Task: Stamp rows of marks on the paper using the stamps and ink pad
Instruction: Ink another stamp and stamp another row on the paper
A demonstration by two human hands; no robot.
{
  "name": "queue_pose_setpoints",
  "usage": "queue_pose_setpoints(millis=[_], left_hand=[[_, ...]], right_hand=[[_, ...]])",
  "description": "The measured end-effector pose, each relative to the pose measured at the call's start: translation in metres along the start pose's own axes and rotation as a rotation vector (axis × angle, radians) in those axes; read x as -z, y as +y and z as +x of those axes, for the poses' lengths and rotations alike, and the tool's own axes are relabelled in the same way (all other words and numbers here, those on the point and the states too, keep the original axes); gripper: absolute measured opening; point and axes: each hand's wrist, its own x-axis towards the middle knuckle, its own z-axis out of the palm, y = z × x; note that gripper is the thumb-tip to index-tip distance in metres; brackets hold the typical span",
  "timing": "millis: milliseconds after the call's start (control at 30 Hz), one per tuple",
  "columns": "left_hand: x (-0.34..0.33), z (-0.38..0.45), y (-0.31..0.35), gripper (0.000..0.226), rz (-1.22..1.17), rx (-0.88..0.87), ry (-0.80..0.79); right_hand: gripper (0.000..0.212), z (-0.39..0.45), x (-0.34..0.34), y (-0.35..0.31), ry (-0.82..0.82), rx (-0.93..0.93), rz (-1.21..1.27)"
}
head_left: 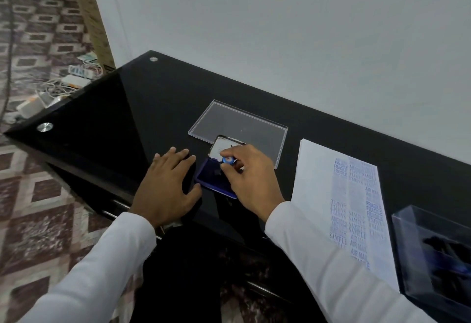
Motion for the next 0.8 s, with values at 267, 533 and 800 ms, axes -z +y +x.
queue_pose_setpoints(millis=[267,533,800], left_hand=[[-0.007,0.000,-0.003,0.072,0.076,0.005,0.004],[-0.012,0.002,-0.005,0.073,0.100,0.016,0.022],[-0.014,0.001,-0.005,0.073,0.119,0.017,0.030]], right_hand=[[0.024,0.003,-0.004,0.001,-0.015,0.054,-0.112],[0.024,0.006,-0.002,0.000,-0.046,0.058,-0.155],[0.021,0.004,0.001,0.002,-0.056,0.078,-0.147]])
